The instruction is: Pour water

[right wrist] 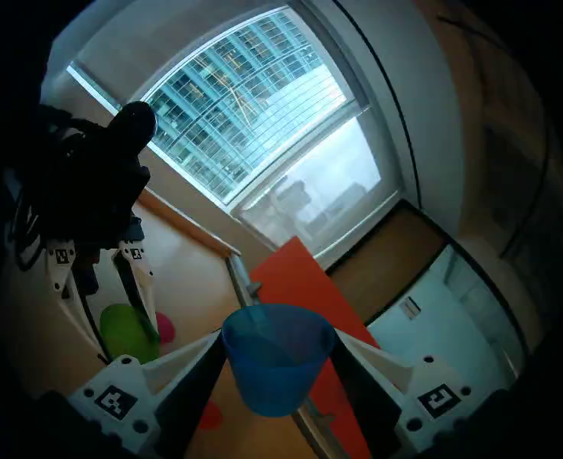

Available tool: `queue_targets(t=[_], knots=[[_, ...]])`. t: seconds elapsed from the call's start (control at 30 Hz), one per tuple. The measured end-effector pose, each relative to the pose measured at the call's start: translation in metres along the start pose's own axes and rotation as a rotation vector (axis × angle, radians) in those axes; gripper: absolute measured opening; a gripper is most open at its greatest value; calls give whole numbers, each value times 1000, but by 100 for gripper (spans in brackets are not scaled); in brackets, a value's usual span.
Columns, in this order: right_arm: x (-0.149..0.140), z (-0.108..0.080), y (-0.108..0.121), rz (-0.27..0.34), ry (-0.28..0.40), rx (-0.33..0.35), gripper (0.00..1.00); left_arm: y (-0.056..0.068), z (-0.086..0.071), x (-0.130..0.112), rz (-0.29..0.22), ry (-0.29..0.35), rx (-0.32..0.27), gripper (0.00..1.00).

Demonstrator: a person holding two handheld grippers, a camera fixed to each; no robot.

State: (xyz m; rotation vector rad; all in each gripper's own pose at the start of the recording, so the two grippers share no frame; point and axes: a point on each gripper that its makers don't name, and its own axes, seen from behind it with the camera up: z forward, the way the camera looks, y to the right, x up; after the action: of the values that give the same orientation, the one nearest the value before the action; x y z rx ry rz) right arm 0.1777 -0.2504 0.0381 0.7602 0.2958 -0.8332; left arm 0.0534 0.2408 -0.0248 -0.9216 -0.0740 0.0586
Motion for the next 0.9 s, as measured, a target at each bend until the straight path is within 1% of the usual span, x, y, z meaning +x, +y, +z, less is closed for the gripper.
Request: queue_targets(t=[0.5,0.9], knots=[[9,7,7,-134,7,-8,92,5,3,4,3,5,-13,89],[12,12,10,-236,8,-15,92,6,5,7,3,12,-16,89]])
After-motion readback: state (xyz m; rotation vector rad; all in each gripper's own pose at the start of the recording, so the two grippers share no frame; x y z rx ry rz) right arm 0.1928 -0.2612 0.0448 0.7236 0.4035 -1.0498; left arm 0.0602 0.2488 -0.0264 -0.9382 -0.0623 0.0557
